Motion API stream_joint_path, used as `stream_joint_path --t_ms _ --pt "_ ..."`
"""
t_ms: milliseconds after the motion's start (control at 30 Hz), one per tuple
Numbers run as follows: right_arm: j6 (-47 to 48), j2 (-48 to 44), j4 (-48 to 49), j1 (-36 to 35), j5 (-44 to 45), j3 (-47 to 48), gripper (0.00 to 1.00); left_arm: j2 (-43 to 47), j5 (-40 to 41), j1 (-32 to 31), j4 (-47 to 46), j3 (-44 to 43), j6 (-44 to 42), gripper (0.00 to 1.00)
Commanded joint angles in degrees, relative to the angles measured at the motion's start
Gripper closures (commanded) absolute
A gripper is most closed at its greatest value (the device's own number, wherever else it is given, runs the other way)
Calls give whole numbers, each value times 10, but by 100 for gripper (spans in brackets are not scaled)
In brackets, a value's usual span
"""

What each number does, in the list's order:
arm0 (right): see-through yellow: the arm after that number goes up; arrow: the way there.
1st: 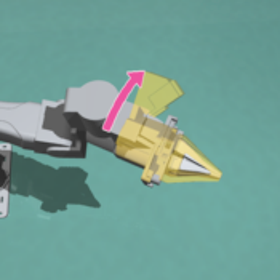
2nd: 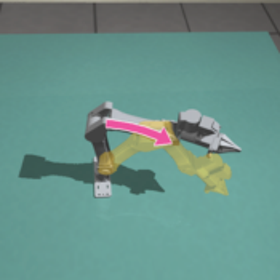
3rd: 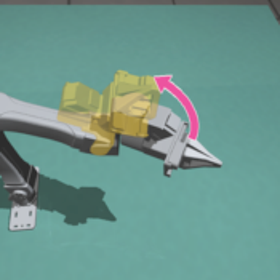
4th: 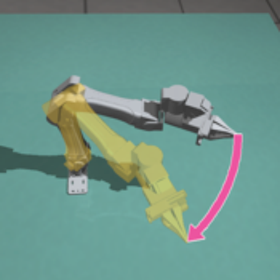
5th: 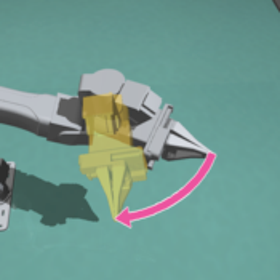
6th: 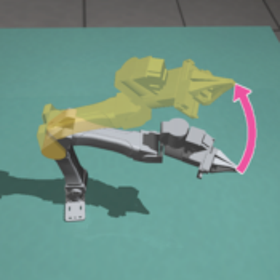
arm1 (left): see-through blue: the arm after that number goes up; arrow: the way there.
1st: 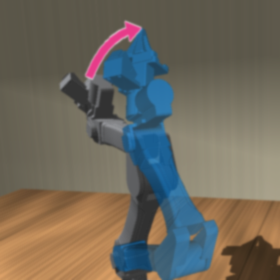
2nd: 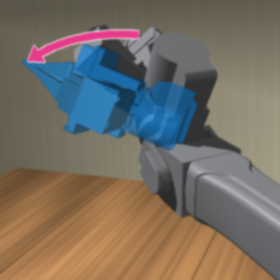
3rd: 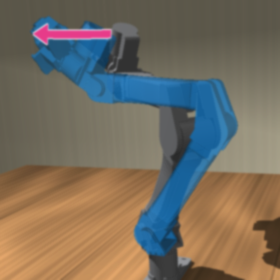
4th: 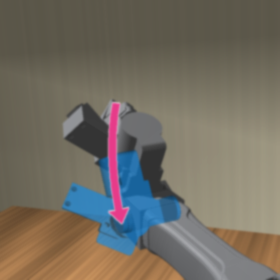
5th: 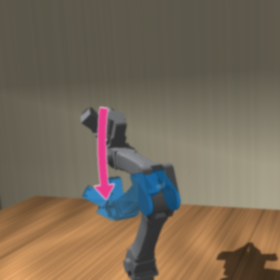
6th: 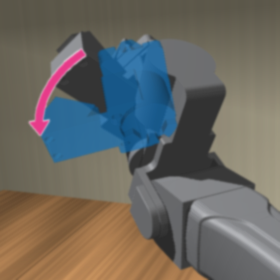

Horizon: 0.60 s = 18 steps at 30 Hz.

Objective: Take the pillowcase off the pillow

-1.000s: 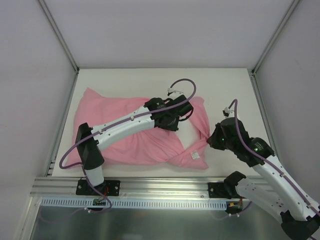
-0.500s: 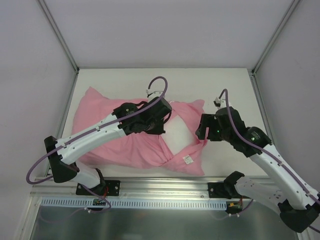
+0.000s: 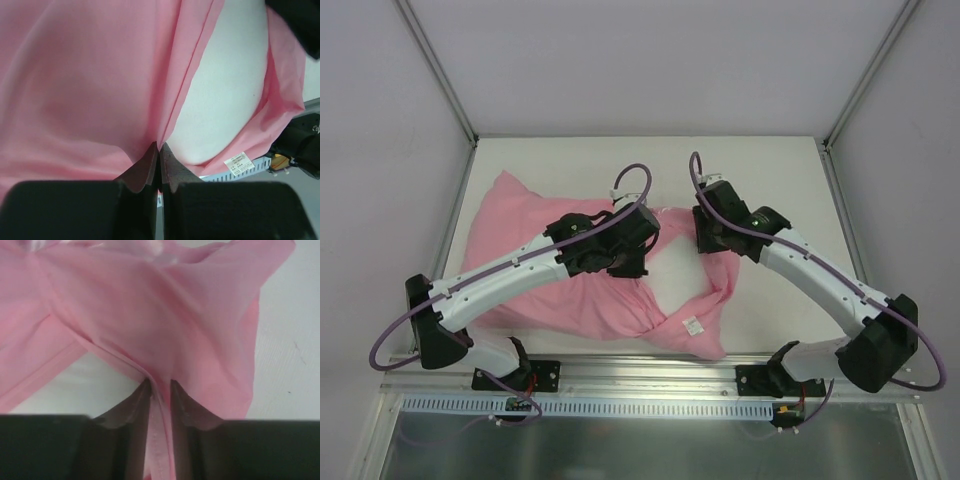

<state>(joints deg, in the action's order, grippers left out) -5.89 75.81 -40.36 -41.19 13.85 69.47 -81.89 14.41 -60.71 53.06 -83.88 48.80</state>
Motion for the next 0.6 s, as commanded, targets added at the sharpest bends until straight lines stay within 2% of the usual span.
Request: stream_joint_path --t_ms 0,100,167,300,467,567 --pt "-3 7 40 52 35 -10 78 41 -10 -2 -8 15 10 100" --pt "-3 4 74 111 6 -31 92 57 -2 -2 -8 48 12 100" --pt "-9 11 84 162 -16 -36 97 76 -1 -2 -7 65 20 100" --pt "-8 25 84 225 -59 -8 99 115 -10 -2 -8 121 34 100" --pt "-8 41 83 234 -65 19 99 147 -11 -3 -10 131 44 100" --pt "-7 71 120 257 -57 -13 99 149 -14 -6 -13 137 41 100"
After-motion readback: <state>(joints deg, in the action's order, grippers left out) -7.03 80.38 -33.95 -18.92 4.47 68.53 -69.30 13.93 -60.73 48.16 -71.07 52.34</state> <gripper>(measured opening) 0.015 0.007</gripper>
